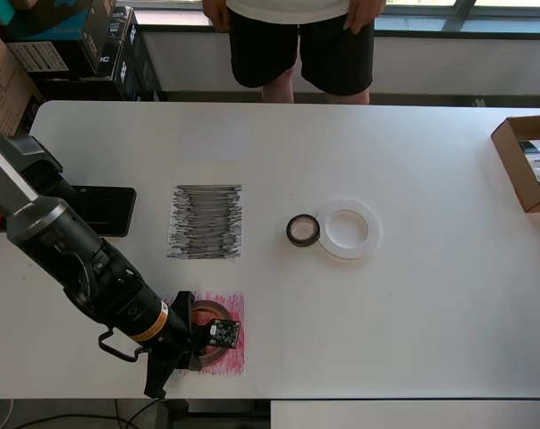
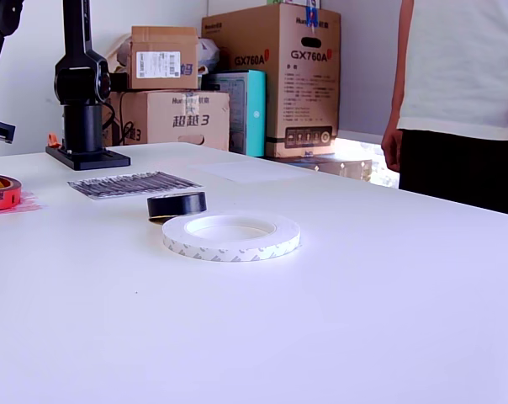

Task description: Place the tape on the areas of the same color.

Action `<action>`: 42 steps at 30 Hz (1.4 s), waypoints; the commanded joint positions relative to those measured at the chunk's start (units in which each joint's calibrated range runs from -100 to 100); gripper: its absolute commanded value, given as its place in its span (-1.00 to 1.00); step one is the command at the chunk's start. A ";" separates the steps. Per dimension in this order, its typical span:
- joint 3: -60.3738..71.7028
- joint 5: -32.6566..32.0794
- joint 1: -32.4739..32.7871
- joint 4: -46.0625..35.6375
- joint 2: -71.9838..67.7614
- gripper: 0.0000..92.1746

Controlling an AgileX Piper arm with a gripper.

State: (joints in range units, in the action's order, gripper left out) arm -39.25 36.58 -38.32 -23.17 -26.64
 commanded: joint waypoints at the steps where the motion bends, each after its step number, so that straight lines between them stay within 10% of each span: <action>1: -0.14 0.75 -0.34 0.22 -0.58 -1.00; 6: -0.14 0.75 -0.34 0.22 -0.68 -0.93; 17: -0.32 0.75 -0.50 0.22 -0.12 0.25; 42: 11.04 -19.88 23.65 -0.63 13.82 0.26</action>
State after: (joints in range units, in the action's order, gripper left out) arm -27.78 20.90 -23.07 -23.59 -12.22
